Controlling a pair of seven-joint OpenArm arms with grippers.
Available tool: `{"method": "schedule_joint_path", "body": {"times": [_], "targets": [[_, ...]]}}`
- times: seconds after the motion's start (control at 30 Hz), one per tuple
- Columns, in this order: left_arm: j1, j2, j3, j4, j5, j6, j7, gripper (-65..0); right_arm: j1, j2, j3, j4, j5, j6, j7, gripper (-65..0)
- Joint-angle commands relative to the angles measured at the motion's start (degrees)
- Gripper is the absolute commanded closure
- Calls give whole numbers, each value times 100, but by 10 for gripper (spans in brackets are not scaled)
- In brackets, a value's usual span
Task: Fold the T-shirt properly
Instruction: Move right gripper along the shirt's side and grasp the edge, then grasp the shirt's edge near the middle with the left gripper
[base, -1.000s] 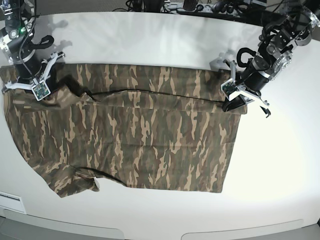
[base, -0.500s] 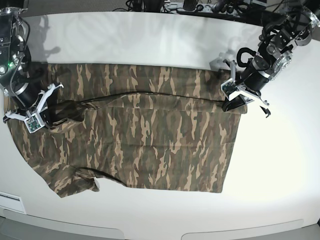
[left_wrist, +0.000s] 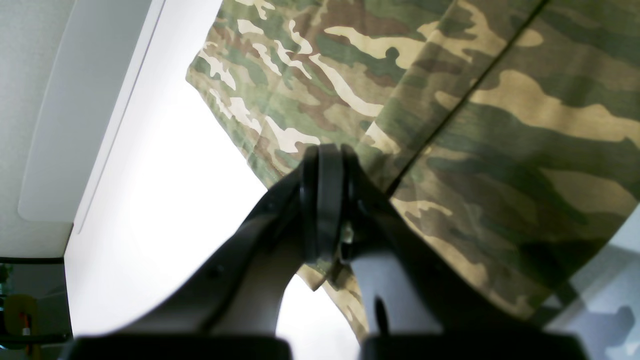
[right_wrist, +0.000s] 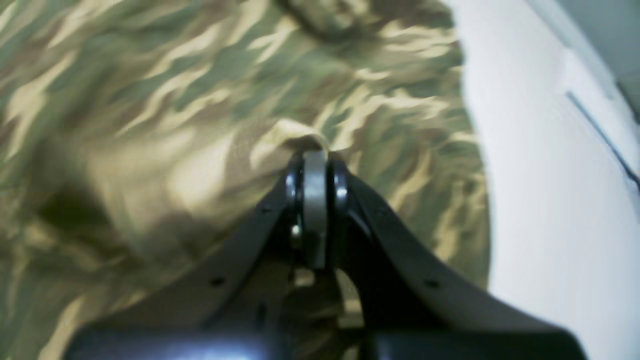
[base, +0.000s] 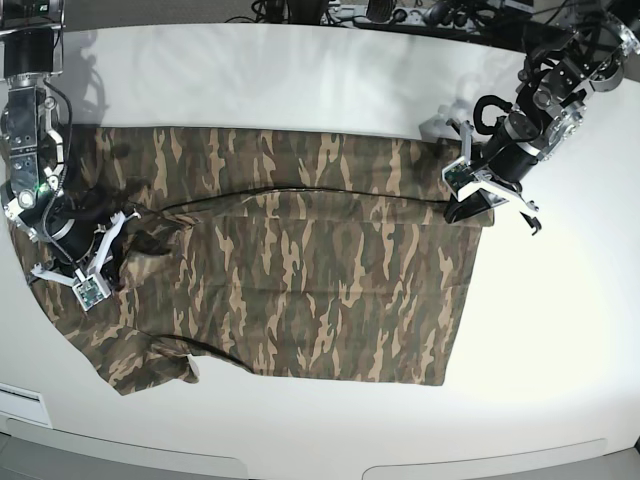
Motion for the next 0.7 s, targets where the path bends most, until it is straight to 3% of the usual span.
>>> {"method": "schedule_joint_path", "body": {"times": [0.0,0.13,0.4,0.5,0.53,0.57,0.67], "targets": [[-66,-85,-50,74,39,68,-107,0,173,114,50,55,-79,-129,129,0],[-66,-83,-50,74,39,68,-107,0,258,111,48,44,-201,-490,146,0],[-66,-83,-50,74,39,68,-105,0,256,-11,48,42,118,-262,133,-12],[-66,-85,-50,74,39,68,-105,0,258,-160,48,-136,-55,-450,138,-298],[-66,-85,-50,74,39,68,-103,0,260,-186,48,-216,-245,-621,149,-364],[-66,-87,-50,74,39,70,-101,0,275,-190,48,-258,-511,-929,127,-381],[-68,-133,-50,74,39,76,-107,0,380,-181,66,-203,-1434,-2647,-289,-379]]}}
